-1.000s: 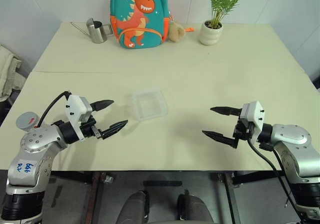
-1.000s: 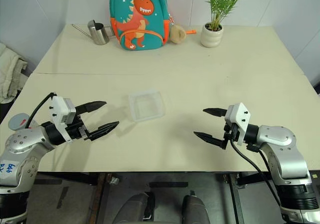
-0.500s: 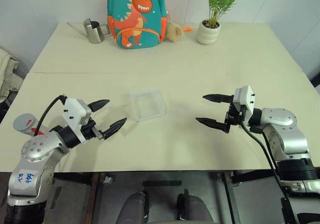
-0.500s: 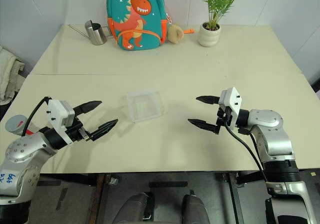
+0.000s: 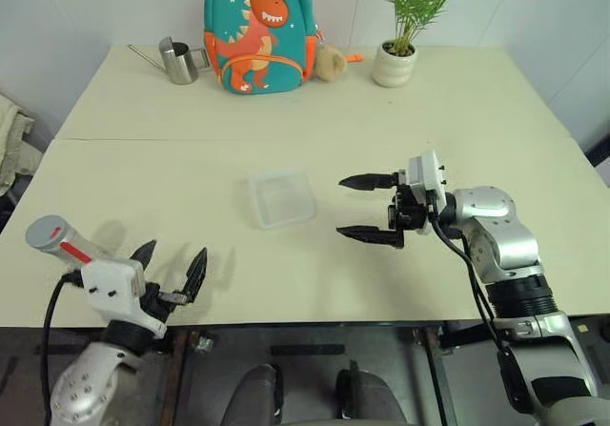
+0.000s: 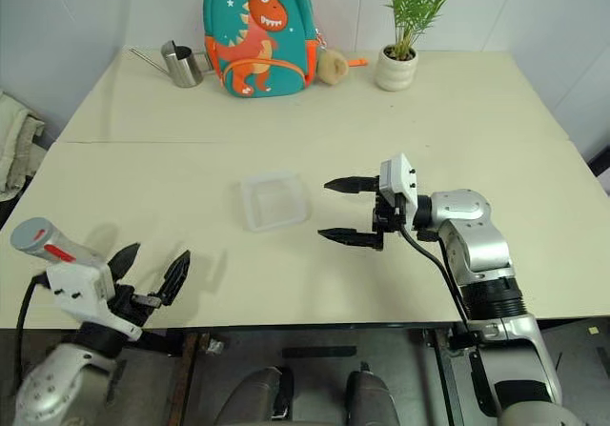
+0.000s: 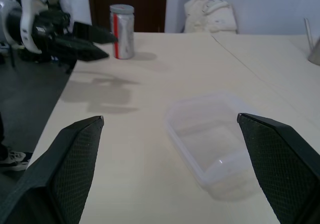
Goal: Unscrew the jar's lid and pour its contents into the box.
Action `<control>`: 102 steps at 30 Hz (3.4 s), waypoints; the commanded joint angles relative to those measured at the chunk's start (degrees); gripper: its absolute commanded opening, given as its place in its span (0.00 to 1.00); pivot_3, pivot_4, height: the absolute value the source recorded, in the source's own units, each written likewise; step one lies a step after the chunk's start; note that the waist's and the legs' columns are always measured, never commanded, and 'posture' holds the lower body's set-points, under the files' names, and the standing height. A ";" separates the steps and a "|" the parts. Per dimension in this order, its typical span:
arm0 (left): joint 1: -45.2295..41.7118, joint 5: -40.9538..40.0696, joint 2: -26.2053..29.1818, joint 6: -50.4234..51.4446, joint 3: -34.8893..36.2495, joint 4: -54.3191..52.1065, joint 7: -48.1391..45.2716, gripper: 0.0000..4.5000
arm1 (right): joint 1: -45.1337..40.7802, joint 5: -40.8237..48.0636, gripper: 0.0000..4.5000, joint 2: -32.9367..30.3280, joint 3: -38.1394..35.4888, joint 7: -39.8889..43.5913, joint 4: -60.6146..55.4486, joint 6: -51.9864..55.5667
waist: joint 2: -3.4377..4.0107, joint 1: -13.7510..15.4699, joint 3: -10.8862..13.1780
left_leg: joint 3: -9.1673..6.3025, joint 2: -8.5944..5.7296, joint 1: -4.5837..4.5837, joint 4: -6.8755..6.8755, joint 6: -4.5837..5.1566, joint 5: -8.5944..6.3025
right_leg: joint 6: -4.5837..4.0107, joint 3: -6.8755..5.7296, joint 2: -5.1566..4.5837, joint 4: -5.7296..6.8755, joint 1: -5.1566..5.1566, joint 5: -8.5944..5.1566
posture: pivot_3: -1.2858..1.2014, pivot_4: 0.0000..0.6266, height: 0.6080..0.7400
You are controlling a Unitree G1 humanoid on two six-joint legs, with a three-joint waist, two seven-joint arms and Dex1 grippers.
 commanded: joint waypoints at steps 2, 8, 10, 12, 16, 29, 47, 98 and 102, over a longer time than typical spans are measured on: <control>3.54 5.82 -5.87 -2.35 0.18 -3.12 7.83 1.00 | -2.33 0.53 1.00 1.28 -0.31 0.28 0.91 -0.30 | 0.00 0.20 0.00 | -0.01 0.06 -0.01 -0.02 -0.06 -0.02 | -0.07 -0.02 0.05 0.00 -0.04 -0.03 | 0.52 0.24 1.00; 0.43 8.68 -14.66 -7.00 3.58 1.02 17.47 1.00 | -2.67 0.26 1.00 2.42 0.18 0.65 1.42 0.03 | 0.00 0.19 0.00 | 0.07 0.08 -0.10 0.05 0.05 -0.17 | -0.06 -0.03 0.04 -0.16 -0.04 -0.03 | 0.52 0.24 1.00; -1.55 8.72 -15.54 -8.24 4.20 2.11 18.87 1.00 | -2.87 0.11 1.00 2.68 0.23 0.48 1.56 -0.05 | 0.00 0.26 0.00 | 0.08 0.10 -0.11 0.05 0.09 -0.15 | -0.06 -0.08 0.07 -0.16 -0.05 -0.03 | 0.52 0.24 1.00; -3.04 10.16 -16.69 -9.98 4.45 2.83 21.20 1.00 | -3.12 -0.02 1.00 3.00 0.16 0.19 1.75 -0.28 | -0.01 0.21 0.00 | 0.10 0.11 -0.12 0.05 0.11 -0.14 | -0.06 -0.09 0.08 -0.18 -0.05 -0.03 | 0.52 0.24 1.00; -4.78 14.13 -17.13 -12.22 3.85 4.27 25.10 1.00 | -3.75 -0.47 1.00 3.60 -0.09 -0.25 2.21 -0.54 | -0.01 0.11 -0.01 | 0.17 0.11 -0.12 0.09 0.08 -0.24 | -0.05 -0.05 0.07 -0.19 -0.05 -0.03 | 0.52 0.24 1.00; -14.79 15.94 -13.89 -10.58 7.38 9.68 33.24 1.00 | -3.38 -0.71 1.00 4.54 0.07 -1.76 0.22 0.11 | -0.02 0.19 -0.01 | 0.20 0.15 -0.12 0.11 0.05 -0.22 | -0.05 -0.09 0.09 -0.03 -0.08 -0.02 | 0.52 0.24 1.00; -25.49 16.84 -10.85 -9.33 11.75 17.78 35.05 1.00 | -2.96 -0.46 1.00 4.89 -0.27 -3.53 -1.80 1.17 | -0.05 0.10 -0.03 | 0.37 0.18 -0.12 0.11 -0.11 -0.09 | -0.03 -0.11 0.12 0.11 -0.15 -0.02 | 0.52 0.24 1.00; -31.94 -19.92 23.92 4.44 4.01 23.25 -20.77 0.43 | -1.52 4.27 1.00 6.73 -2.40 -13.97 -11.44 10.68 | -0.26 -1.02 -0.11 | 1.28 0.39 -0.15 0.05 -0.09 -0.21 | -0.07 -0.09 -0.01 0.51 -0.85 -0.02 | 0.52 0.24 1.00; -39.51 -15.46 26.34 3.69 -6.48 27.19 -28.16 0.43 | -2.57 5.06 1.00 7.75 -1.03 -17.53 -15.78 15.13 | -0.26 -1.34 -0.11 | 1.32 0.29 -0.13 0.04 -0.10 -0.19 | -0.07 -0.05 0.05 0.57 -0.85 -0.02 | 0.52 0.24 1.00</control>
